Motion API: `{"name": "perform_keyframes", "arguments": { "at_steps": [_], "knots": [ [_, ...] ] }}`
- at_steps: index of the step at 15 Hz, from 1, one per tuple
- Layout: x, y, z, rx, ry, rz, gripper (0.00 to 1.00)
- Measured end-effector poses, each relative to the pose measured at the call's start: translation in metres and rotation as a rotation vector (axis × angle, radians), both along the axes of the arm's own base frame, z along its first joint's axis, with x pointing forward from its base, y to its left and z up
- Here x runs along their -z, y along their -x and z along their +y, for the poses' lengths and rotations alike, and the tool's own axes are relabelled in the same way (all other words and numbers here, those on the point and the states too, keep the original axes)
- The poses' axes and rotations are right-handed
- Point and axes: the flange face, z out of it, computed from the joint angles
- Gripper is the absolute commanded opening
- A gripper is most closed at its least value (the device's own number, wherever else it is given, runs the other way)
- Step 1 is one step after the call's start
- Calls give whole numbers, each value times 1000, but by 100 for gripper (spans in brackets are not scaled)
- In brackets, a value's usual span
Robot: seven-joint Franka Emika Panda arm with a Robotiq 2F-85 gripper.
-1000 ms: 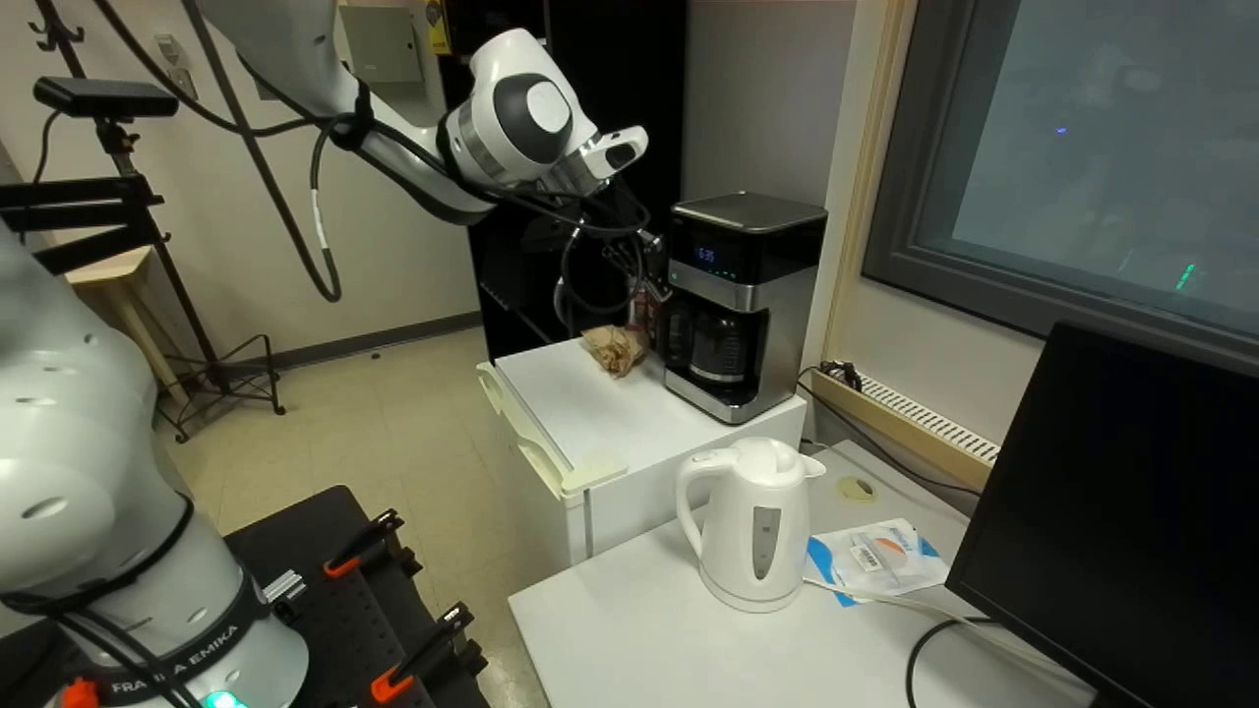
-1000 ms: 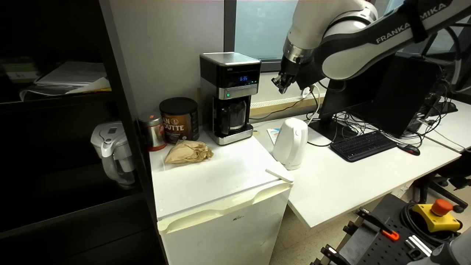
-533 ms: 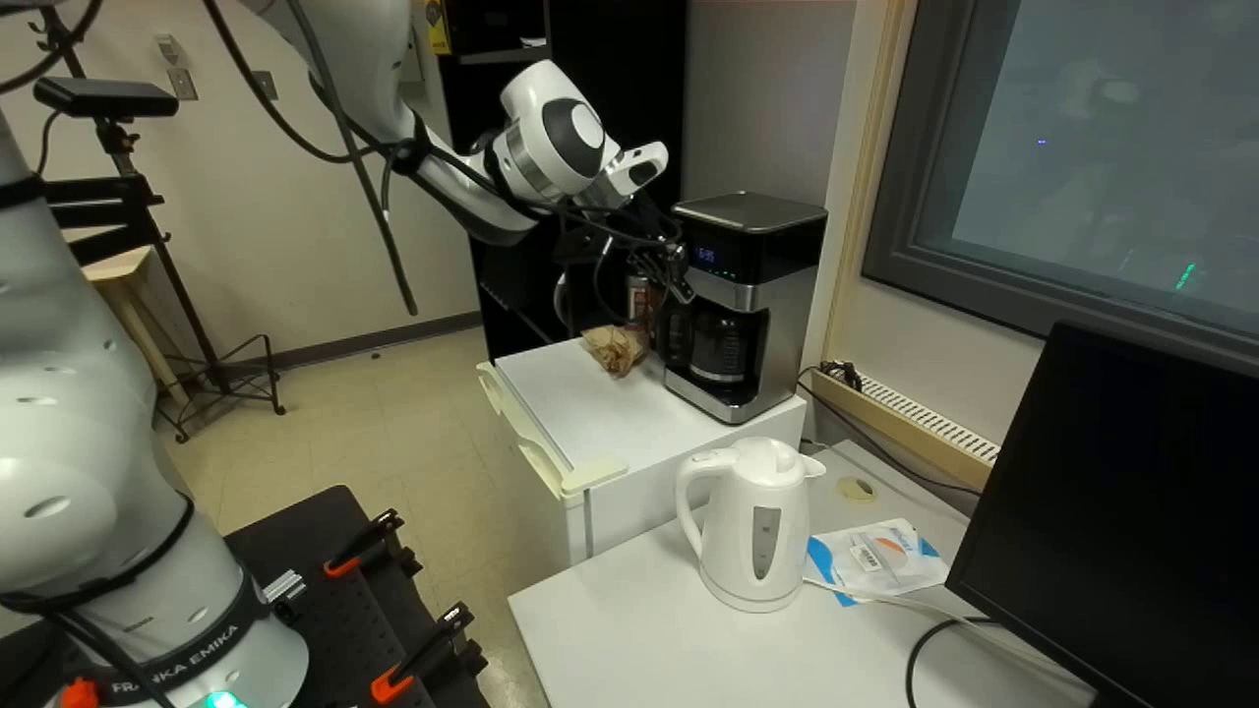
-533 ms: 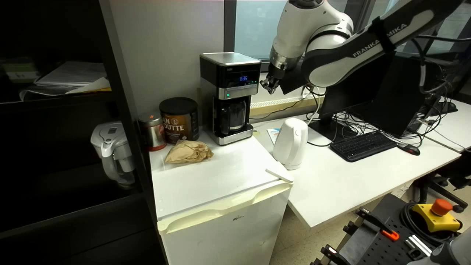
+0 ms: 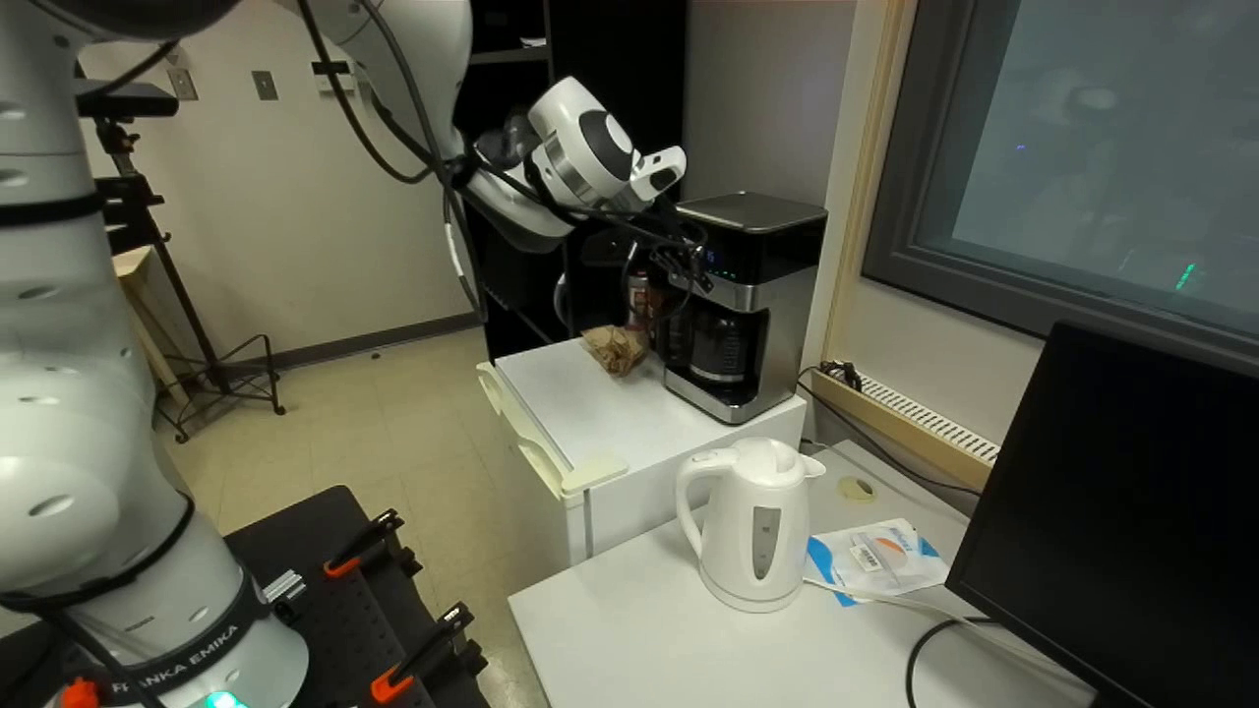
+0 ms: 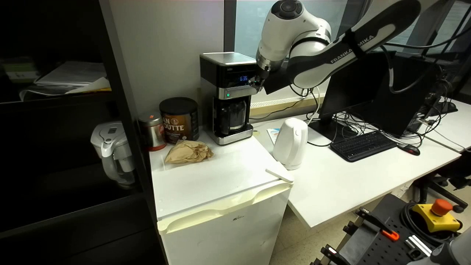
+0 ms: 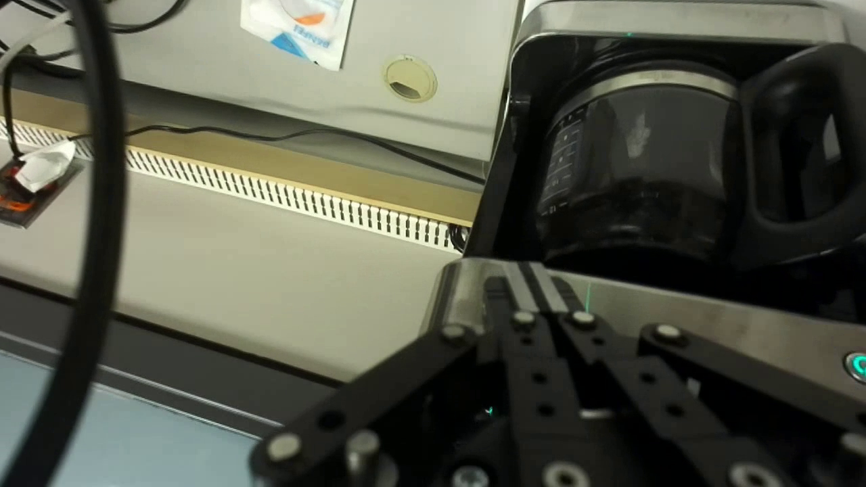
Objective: Press a button on the coffee maker
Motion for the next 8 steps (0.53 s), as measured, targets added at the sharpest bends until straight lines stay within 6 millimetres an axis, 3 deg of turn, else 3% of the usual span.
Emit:
{"name": "perform_keyframes", "arguments": {
  "at_steps": [8],
  "knots": [
    [6, -24, 1, 10, -3, -33, 0]
  ]
}}
